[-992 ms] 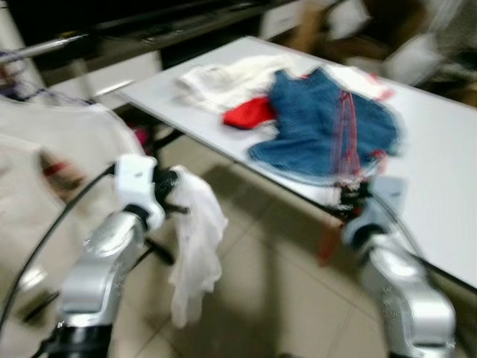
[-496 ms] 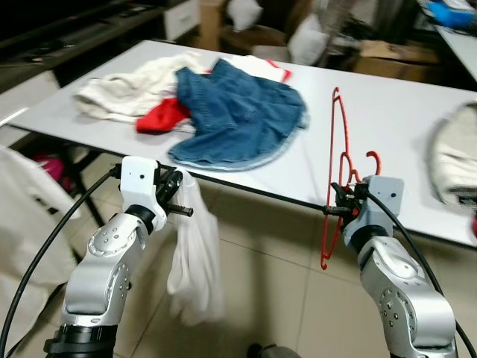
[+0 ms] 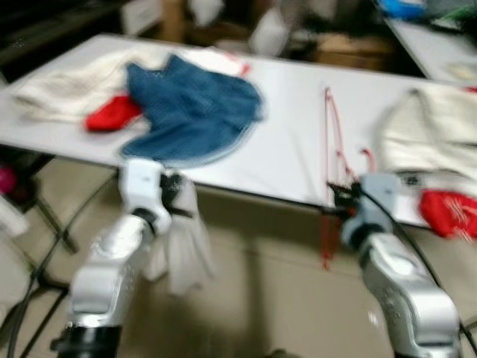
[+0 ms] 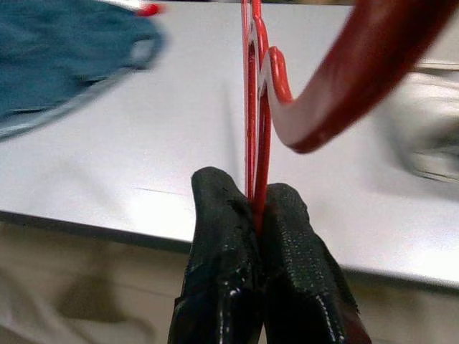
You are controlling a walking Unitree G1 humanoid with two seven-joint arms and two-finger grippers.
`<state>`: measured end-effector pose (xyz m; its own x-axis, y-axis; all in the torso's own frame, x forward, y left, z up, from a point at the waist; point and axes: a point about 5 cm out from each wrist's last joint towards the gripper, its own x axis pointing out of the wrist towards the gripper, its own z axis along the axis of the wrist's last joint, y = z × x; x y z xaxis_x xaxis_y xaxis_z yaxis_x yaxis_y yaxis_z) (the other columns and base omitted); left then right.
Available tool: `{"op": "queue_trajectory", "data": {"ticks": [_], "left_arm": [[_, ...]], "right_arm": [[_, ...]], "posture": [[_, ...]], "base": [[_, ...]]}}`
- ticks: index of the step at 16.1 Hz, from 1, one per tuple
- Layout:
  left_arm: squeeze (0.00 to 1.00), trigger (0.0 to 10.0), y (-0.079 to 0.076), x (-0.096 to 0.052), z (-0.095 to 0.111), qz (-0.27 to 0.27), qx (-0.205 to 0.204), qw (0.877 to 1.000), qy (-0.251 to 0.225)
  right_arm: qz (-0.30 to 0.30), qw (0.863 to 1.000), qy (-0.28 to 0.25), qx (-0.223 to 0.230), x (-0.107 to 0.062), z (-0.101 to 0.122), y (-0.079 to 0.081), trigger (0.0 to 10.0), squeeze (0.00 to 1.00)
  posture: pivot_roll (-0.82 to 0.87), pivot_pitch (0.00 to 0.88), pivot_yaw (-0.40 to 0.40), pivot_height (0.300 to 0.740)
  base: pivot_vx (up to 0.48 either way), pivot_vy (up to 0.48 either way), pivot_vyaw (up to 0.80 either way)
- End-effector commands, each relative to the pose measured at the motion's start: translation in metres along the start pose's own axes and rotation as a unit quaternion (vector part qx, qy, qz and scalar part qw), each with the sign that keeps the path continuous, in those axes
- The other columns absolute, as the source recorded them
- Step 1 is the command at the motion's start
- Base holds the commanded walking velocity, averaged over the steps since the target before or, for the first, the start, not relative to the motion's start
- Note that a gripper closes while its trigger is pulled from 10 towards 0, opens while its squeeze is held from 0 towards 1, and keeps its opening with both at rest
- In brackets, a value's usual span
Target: Hang hanger
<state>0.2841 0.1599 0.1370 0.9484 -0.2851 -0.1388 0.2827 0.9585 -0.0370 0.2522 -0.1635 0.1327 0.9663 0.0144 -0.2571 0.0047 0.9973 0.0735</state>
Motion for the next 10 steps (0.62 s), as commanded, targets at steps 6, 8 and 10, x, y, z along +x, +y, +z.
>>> {"op": "queue_trajectory", "data": {"ticks": [6, 8, 10], "left_arm": [[0.00, 10.0, 0.0063, -0.0024, 0.0084, 0.017, -0.001, 1.000, -0.019], [0.00, 10.0, 0.0084, 0.0006, 0.0107, 0.025, 0.000, 0.999, -0.021], [0.00, 10.0, 0.0081, 0.0024, 0.0135, 0.021, 0.001, 0.999, -0.027]], "right_arm": [[0.030, 0.999, -0.009, -0.012, 0.0007, 0.0064, 0.0089, 10.0, 0.00], [0.040, 0.999, -0.013, -0.019, 0.0011, 0.0086, 0.0101, 10.0, 0.00], [0.059, 0.998, -0.015, -0.022, 0.0006, 0.0102, 0.0132, 10.0, 0.00]], "posture": [[-0.06, 0.000, -0.002, 0.740], [-0.06, 0.000, -0.002, 0.740], [-0.06, 0.000, -0.001, 0.740]], "base": [[0.000, -0.222, 0.00], [0.000, 0.000, 0.00], [0.000, 0.000, 0.00]]}}
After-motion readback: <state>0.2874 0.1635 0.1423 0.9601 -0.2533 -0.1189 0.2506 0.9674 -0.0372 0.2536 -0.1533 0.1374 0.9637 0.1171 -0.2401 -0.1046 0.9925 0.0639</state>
